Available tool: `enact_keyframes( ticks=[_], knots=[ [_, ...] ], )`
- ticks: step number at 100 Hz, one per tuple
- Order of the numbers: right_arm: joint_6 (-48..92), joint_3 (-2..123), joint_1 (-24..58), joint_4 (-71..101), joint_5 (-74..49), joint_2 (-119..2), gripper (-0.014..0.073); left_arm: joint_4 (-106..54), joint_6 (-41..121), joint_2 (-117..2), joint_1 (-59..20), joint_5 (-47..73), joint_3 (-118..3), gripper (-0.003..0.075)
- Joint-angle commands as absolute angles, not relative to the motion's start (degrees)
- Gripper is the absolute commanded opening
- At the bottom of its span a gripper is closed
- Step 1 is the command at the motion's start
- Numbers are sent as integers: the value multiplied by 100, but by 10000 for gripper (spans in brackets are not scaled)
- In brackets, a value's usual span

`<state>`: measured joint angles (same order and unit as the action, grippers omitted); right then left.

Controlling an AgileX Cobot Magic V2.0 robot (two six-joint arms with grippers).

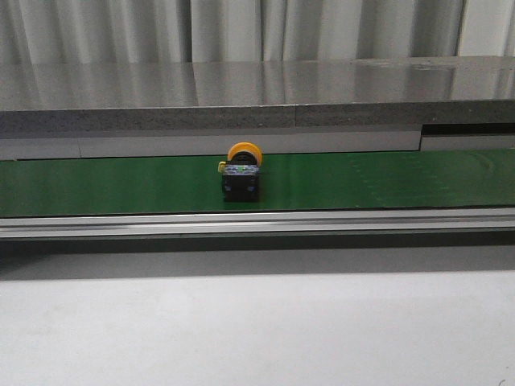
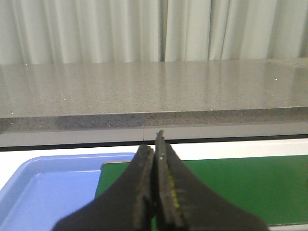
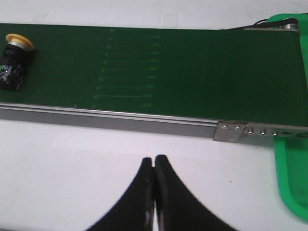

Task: Move button from left to right
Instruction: 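Let the belt carry the button toward the right gripper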

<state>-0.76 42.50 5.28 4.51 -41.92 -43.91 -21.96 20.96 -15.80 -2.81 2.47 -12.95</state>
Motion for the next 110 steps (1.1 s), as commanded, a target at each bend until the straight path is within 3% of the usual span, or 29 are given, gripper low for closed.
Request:
enact_keyframes(
  ticks=[1, 10, 17, 24, 39, 46, 69, 110],
  knots=[
    [-60, 4462, 528, 480, -3865, -4466, -64, -2257, 2073, -1615, -326, -182, -1449, -20],
    [-60, 4462, 528, 480, -3881, -4485, -53, -2257, 2073, -1615, -326, -182, -1449, -20],
    [-60, 4462, 528, 480, -3881, -4485, 15, -2257, 2073, -1615, -326, -182, -1449, -21],
    [-60, 4462, 528, 480, -3881, -4485, 153, -2257, 2073, -1615, -326, -182, -1449, -20],
    [-60, 4462, 528, 480, -3861, -4485, 565, -2257, 2073, -1615, -326, -182, -1449, -20],
    [-60, 4462, 528, 555, -3833, -4485, 671, -2257, 2073, -1615, -326, -182, -1449, -20],
    [-60, 4596, 528, 783, -3950, -4735, 633, -2257, 2073, -1615, -326, -182, -1449, -20],
    [318, 5993, 701, 1147, -4362, -6600, 633, -2257, 2073, -1615, -326, -182, -1449, -20]
  ],
)
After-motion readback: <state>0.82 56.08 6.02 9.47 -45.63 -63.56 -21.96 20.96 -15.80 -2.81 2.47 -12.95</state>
